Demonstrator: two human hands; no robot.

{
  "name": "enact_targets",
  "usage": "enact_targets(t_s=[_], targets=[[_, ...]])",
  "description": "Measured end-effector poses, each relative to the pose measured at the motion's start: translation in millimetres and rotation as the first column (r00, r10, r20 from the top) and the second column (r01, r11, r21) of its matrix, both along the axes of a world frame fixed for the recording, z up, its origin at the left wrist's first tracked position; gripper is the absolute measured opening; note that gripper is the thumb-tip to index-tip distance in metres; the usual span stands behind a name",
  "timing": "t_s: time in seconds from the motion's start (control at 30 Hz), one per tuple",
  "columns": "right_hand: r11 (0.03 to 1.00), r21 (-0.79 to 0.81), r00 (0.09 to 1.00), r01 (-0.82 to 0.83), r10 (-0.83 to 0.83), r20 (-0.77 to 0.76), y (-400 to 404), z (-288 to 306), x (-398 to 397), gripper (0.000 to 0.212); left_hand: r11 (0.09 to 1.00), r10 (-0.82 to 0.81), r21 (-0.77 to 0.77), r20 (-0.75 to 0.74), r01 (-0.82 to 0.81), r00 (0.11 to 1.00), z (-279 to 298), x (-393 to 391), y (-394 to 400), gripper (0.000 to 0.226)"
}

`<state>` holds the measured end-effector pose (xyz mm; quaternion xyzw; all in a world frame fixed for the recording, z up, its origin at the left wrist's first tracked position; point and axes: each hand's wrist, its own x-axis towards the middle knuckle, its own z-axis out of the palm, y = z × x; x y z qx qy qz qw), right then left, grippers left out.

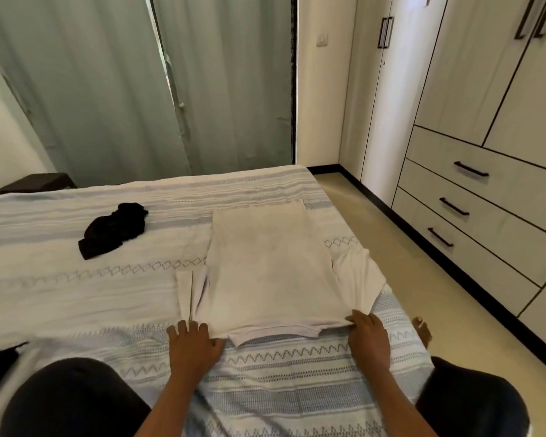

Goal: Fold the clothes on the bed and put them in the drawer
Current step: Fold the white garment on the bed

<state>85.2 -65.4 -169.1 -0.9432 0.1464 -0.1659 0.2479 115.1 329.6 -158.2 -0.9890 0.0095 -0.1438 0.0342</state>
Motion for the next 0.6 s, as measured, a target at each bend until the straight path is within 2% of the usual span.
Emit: enact_targets(t_s=[0.03, 0.1, 0.17, 0.27, 0.33, 0.4, 0.47, 0.53, 0.6], targets=[[0.998, -0.049, 0.999, 0.037, -0.038, -0.020, 2, 0, 0, 0.038, 1.000, -0.028, 0.004, -0.025, 0.028, 0.999, 2, 0, -2, 0.050], [0.987, -0.155, 0.996, 0.051, -0.062, -0.069, 6, 2, 1, 0.050, 0.982, -0.188, -0.013, -0.071, 0.188, 0.980, 5, 0, -10, 0.044], [0.977, -0.203, 0.995, -0.069, 0.053, -0.083, 12, 2, 3, 0.057, 0.918, -0.394, -0.080, -0.061, 0.389, 0.917, 1, 0, -17, 0.037], [0.919, -0.239, 0.949, -0.312, 0.312, -0.038, 23, -5, 6, 0.038, 0.857, -0.508, -0.121, -0.037, 0.501, 0.861, 1, 0, -23, 0.027], [0.894, -0.232, 0.916, -0.382, 0.400, 0.033, 30, -6, 9, 0.035, 0.851, -0.514, -0.137, -0.012, 0.507, 0.858, 3, 1, -23, 0.024], [0.899, -0.218, 0.905, -0.381, 0.410, 0.110, 33, -2, 11, 0.028, 0.835, -0.532, -0.166, -0.007, 0.524, 0.846, 7, 2, -22, 0.023], [0.911, -0.197, 0.906, -0.363, 0.394, 0.151, 32, 0, 13, 0.020, 0.817, -0.535, -0.291, -0.062, 0.498, 0.843, 10, 3, -21, 0.033], [0.925, -0.180, 0.920, -0.334, 0.362, 0.152, 31, -3, 16, 0.016, 0.816, -0.481, -0.448, -0.179, 0.364, 0.858, 18, 5, -20, 0.052], [0.941, -0.173, 0.934, -0.292, 0.319, 0.159, 32, -5, 22, 0.018, 0.742, -0.430, -0.639, -0.220, 0.204, 0.875, 30, 10, -21, 0.056]])
